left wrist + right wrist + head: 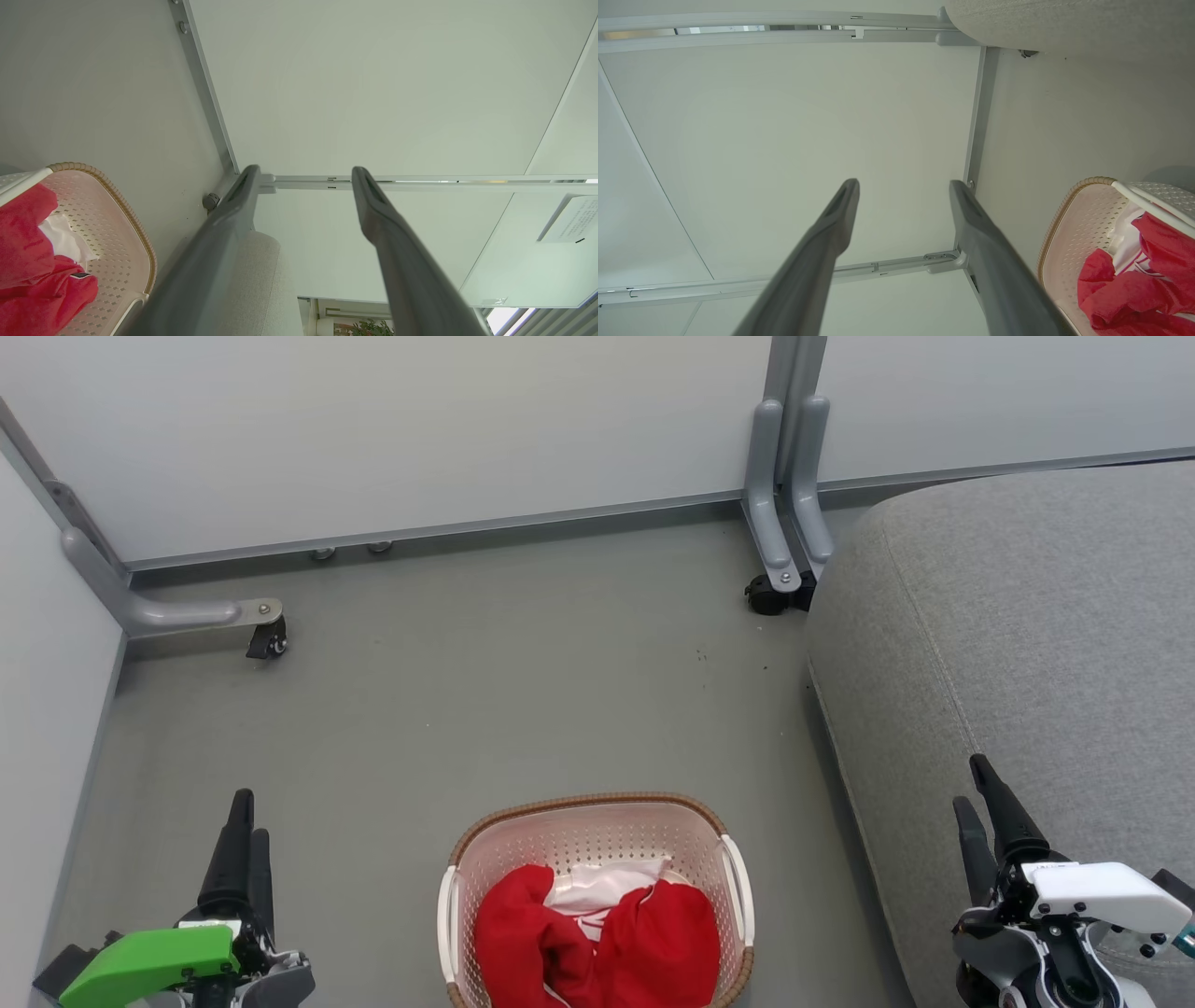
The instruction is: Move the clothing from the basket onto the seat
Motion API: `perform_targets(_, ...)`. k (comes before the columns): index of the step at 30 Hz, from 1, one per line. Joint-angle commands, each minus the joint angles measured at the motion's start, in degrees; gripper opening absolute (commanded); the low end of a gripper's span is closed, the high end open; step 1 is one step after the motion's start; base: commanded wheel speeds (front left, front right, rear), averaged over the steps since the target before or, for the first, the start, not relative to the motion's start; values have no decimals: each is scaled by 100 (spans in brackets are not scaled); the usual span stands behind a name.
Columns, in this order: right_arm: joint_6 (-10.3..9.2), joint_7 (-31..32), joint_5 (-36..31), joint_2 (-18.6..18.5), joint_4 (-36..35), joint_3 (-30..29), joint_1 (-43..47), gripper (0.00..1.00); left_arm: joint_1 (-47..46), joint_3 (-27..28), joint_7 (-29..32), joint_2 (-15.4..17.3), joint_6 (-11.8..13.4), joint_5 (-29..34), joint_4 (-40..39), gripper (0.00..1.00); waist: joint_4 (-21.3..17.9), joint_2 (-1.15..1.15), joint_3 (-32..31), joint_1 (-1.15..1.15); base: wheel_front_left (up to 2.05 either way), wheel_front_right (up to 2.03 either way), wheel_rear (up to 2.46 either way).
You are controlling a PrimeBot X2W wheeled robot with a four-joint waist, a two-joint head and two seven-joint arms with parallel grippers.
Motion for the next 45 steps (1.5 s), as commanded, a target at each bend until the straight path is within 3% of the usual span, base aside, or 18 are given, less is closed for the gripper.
perform_targets(1,2,-66,-136,-33,-82,-10,-79,100,-39,52,-66,25,-5,165,-115,100,-4,0,-5,0,0,0,0)
perform_targets(12,2,-346,-1356,-41,-204,-159,-171,100,-3,227,-345,32,-9,596,-166,100,-24,0,-31,0,0,0,0)
perform_targets(27,3,-680,-3851,-51,-885,-56,-305,100,-53,601,-674,41,-15,1398,-484,100,32,0,-80,0,0,0,0)
perform_targets(37,3,-873,-5107,-109,-1243,158,-380,100,-86,896,-866,47,-18,2119,-1011,100,44,0,-105,0,0,0,0)
perform_targets(45,3,-1012,-6034,-227,-1386,356,-382,100,42,760,-1007,51,-21,3053,-1343,100,56,0,-134,0,0,0,0)
